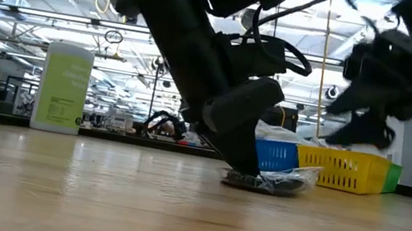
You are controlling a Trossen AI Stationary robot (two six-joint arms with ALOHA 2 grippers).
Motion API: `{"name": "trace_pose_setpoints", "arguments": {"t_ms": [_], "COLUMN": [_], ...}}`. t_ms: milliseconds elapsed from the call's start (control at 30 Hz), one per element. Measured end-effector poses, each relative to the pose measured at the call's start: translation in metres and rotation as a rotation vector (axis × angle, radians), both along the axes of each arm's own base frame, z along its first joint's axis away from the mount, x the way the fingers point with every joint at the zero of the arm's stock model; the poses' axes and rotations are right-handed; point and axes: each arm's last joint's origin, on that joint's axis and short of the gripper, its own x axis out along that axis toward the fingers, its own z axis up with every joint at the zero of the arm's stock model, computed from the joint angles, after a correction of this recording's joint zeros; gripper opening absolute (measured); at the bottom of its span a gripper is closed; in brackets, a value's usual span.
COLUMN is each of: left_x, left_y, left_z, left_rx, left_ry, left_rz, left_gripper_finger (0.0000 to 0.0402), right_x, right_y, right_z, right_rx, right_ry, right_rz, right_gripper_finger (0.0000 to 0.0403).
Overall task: Pick & Place Travel size toiletries
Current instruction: Put the black hairbrush into the yellow bin
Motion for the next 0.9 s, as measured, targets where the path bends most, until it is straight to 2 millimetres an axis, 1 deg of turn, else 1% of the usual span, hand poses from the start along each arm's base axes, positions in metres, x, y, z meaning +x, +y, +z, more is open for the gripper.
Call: {"name": "trace_pose_setpoints", "arguments": {"t_ms": [67,133,300,500,600,900], "left_x": [0.001,0.003,0.007,0.009,0.011,0.025], "left_y": [0.003,0.004,0.004,0.004,0.005,0.017], "left_z": [0.0,0.001,0.003,0.003,0.004,0.011], "left_rx": [0.001,0.0,0.009,0.018,0.038,0.059], "left_ry": [-0.007,-0.022,-0.064,-0.088,-0.102,-0.237], "left_rz": [0.0,-0.003,-0.031,-0.051,-0.072,-0.081], "left_gripper_finger": [0.0134,0.0134,0.0133,0.0133,0.0133,0.0133], "right_x": [0.001,0.003,0.013,0.017,0.015,0.011], "right_y": [0.003,0.004,0.006,0.01,0.012,0.019], "right_z": [-0.015,-0.024,-0.038,-0.044,-0.046,-0.05], "right_rx": [0.099,0.157,0.214,0.266,0.278,0.279], "right_ry": [0.007,0.005,-0.004,0.007,0.039,0.081], "right_rz": [-0.008,-0.016,-0.031,0.039,0.032,-0.008], "right_gripper_finger": [0.0313,0.0313,0.0313,0.0313,0.0313,0.0313]}}
